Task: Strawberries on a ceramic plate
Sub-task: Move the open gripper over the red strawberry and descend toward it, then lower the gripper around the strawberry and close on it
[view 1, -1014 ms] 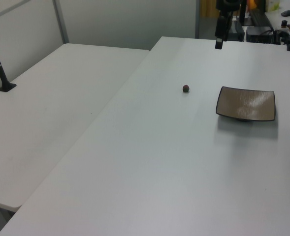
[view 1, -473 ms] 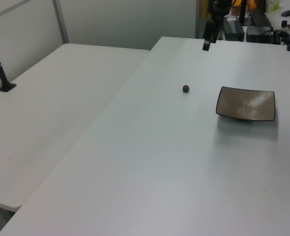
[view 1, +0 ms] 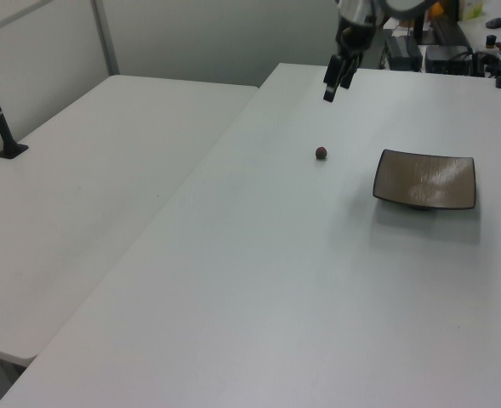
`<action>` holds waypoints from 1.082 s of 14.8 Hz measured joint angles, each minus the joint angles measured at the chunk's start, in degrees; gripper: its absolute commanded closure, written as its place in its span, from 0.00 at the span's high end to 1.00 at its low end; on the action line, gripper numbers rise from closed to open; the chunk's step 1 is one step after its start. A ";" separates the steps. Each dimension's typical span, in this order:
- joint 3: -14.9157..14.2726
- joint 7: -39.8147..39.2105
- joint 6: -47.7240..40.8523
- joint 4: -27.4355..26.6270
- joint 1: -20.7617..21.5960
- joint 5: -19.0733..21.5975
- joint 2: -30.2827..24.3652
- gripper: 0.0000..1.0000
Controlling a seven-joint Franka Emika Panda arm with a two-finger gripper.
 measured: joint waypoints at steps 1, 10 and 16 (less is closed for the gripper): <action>0.00 -0.29 0.98 0.15 -0.38 -0.60 1.37 1.00; -0.04 -0.61 -1.72 15.73 -4.44 -5.65 17.24 1.00; -0.04 -0.82 -1.75 20.97 -5.42 -7.22 25.60 1.00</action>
